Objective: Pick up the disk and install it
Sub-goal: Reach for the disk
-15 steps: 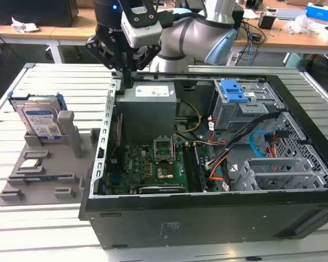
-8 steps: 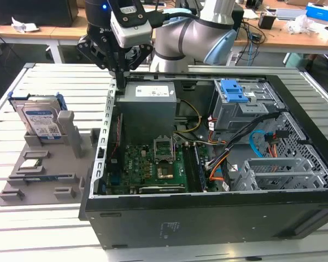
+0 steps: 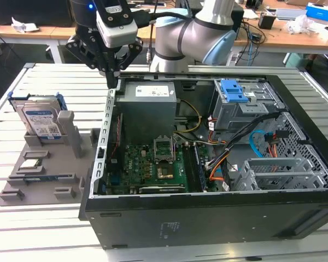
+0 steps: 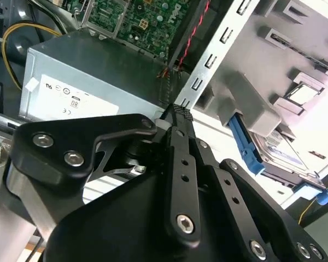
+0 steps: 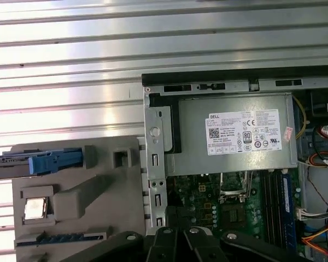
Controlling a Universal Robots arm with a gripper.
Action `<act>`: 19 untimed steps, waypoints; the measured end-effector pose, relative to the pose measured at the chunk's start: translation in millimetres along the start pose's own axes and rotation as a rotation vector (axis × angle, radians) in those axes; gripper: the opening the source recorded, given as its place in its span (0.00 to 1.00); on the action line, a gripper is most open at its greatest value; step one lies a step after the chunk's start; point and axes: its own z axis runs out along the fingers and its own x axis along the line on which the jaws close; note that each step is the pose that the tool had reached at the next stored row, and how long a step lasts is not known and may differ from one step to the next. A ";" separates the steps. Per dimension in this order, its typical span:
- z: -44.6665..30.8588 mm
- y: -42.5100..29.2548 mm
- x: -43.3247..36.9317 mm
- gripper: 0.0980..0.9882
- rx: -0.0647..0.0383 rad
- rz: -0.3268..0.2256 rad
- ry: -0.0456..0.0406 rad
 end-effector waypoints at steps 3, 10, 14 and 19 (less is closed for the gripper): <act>-0.2 -0.7 8.7 0.00 0.000 0.000 0.0000; -0.6 -1.8 23.7 0.00 0.000 0.000 0.0000; -0.8 -2.3 30.7 0.00 0.000 0.000 0.0000; -1.1 -3.2 42.5 0.00 0.000 0.000 0.0000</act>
